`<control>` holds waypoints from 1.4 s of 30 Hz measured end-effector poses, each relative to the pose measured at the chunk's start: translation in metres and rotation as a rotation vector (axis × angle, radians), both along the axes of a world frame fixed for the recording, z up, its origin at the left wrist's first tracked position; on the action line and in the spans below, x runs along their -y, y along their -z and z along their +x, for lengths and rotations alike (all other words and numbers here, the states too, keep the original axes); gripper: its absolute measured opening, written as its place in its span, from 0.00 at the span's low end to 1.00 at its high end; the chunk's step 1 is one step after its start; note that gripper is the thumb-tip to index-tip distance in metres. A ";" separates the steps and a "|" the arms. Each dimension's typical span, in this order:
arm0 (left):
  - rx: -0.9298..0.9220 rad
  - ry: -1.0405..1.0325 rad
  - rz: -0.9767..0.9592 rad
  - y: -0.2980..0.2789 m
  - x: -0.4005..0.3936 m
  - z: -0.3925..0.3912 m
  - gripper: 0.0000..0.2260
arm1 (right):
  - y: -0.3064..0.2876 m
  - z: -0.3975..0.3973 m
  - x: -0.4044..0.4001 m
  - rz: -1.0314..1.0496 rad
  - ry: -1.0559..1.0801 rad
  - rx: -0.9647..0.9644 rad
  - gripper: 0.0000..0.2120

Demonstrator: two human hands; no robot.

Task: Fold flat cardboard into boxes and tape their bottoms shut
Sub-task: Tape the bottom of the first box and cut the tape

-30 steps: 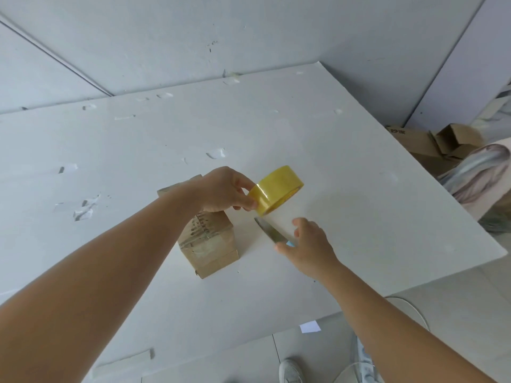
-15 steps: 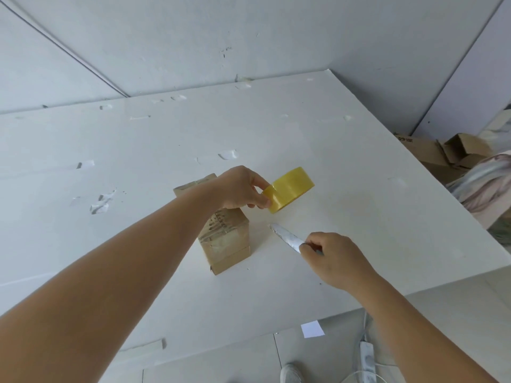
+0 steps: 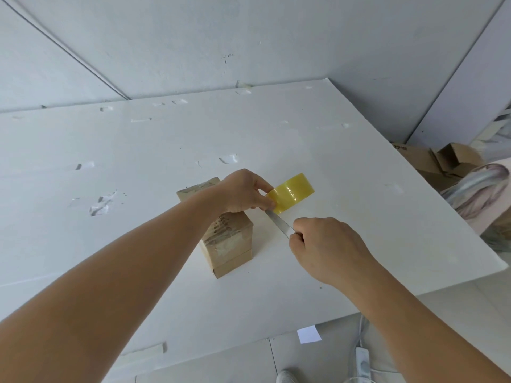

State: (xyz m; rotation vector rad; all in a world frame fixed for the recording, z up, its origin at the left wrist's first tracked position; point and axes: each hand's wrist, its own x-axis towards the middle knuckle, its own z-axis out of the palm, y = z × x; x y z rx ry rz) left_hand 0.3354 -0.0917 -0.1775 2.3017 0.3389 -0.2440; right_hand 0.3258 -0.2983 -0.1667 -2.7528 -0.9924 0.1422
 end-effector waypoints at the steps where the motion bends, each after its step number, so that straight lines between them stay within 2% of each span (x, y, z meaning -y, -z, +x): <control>1: -0.001 0.002 -0.004 0.000 0.000 0.000 0.06 | -0.002 0.001 -0.001 -0.018 -0.001 0.001 0.17; 10: 0.021 0.007 0.013 0.005 0.000 -0.001 0.07 | -0.001 0.015 -0.018 -0.127 -0.073 -0.003 0.15; 13: 0.082 -0.014 -0.083 0.003 0.002 0.000 0.08 | 0.025 0.010 -0.024 -0.262 -0.111 -0.095 0.07; 14: 0.107 -0.017 -0.127 0.002 0.001 0.000 0.08 | 0.039 0.009 -0.025 -0.281 -0.111 -0.144 0.08; 16: 0.130 -0.040 -0.182 0.000 -0.003 -0.002 0.09 | 0.062 0.011 -0.024 -0.249 -0.084 -0.182 0.13; 20: 0.114 -0.048 -0.200 0.000 -0.005 -0.003 0.09 | 0.092 0.021 -0.017 -0.172 0.018 -0.102 0.09; 22: 0.099 -0.053 -0.191 0.000 -0.003 -0.002 0.08 | 0.101 0.021 -0.017 -0.146 0.071 -0.111 0.11; 24: 0.088 -0.057 -0.184 0.000 -0.002 -0.002 0.07 | 0.104 0.021 -0.017 -0.069 0.113 -0.110 0.15; 26: 0.071 -0.063 -0.171 -0.001 -0.002 -0.002 0.06 | 0.096 0.020 -0.022 0.115 0.150 -0.189 0.20; 30: 0.051 -0.074 -0.115 -0.003 0.001 -0.001 0.06 | 0.065 0.008 -0.046 0.735 0.276 -0.809 0.22; 33: 0.043 -0.093 -0.091 -0.003 0.002 0.000 0.06 | 0.061 -0.001 -0.065 0.960 0.447 -1.095 0.18; 37: 0.047 -0.114 -0.096 0.000 0.002 0.001 0.07 | 0.064 -0.006 -0.081 1.096 0.644 -1.167 0.12; 42: 0.146 -0.234 -0.195 0.001 0.005 0.006 0.05 | 0.069 -0.006 -0.084 1.147 0.706 -1.164 0.10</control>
